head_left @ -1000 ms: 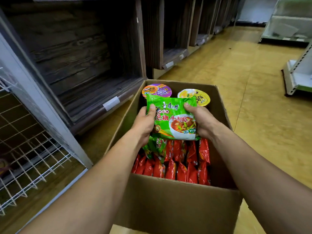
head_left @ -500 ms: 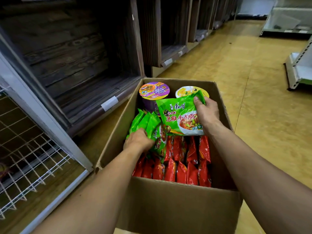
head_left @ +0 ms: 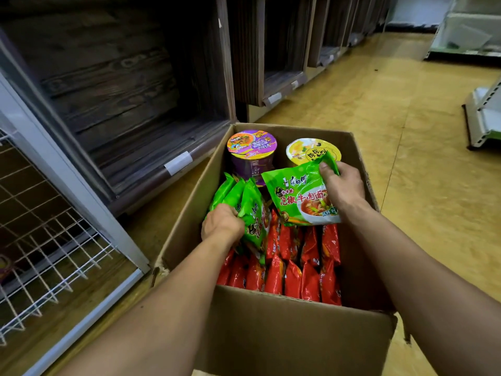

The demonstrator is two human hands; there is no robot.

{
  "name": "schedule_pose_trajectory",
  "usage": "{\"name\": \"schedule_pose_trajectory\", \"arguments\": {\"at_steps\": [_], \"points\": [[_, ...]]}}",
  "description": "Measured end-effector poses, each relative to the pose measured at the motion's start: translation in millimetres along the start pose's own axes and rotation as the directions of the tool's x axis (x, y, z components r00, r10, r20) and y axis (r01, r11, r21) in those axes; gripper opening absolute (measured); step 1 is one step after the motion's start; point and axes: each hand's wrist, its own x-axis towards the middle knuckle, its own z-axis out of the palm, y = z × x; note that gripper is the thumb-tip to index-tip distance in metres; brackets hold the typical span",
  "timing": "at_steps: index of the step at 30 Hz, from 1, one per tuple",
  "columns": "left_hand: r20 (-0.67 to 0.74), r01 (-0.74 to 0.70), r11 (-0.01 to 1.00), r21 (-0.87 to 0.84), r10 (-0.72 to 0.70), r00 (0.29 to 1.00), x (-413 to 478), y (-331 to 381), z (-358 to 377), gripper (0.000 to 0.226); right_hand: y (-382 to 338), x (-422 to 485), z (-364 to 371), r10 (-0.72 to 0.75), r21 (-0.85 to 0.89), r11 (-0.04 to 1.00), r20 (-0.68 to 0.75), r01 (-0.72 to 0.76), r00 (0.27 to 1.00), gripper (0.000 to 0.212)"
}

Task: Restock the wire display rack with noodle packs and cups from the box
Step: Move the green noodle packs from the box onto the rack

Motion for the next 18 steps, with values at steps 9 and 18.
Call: {"name": "schedule_pose_trajectory", "arguments": {"at_steps": [9,18], "points": [[-0.020,-0.155,0.927,-0.343,0.158,0.987,1,15,-17,0.019,-3,-2,-4,0.050,0.117,0.991,0.096,-0.061,0.994,0.027],[-0.133,-0.217,0.802,-0.556,0.172,0.976,-2,22,-36,0.017,-9,-7,6,0.149,0.329,0.912,0.288,-0.244,0.946,0.036]]}}
